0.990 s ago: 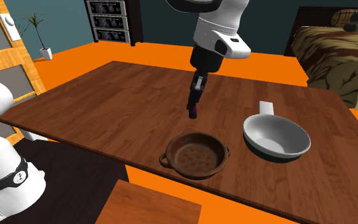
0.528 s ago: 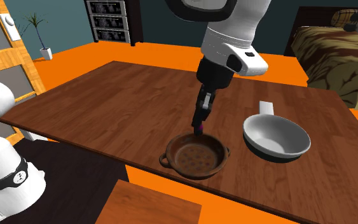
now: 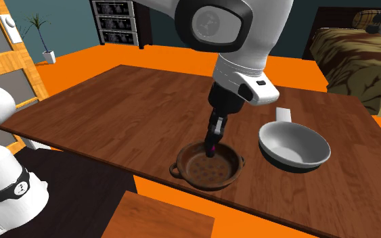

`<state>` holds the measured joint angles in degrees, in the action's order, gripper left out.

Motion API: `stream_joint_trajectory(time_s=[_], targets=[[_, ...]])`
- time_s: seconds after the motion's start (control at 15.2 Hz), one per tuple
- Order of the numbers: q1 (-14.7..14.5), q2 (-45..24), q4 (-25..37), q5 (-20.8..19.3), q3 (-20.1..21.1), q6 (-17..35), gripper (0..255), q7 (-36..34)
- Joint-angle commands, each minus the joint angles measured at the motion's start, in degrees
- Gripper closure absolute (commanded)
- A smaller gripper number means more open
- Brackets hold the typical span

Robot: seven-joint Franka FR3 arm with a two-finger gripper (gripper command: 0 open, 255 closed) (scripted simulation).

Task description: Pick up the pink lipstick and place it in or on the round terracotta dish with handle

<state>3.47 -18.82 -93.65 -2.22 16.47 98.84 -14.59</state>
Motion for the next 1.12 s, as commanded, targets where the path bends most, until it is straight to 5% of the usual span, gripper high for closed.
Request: stream_joint_trajectory(time_s=[0.0,0.66,0.73,1.06], targets=[[0.0,-0.3,-1.0,-0.1,0.0,1.3,255,-0.1],[0.0,-0.8,-2.1,-0.2,-0.1,2.9,255,-0.1],[0.0,-0.8,-2.1,-0.2,-0.1,2.9,0,-0.1],[0.0,-0.8,-2.1,-0.2,-0.1,2.9,0,-0.1]])
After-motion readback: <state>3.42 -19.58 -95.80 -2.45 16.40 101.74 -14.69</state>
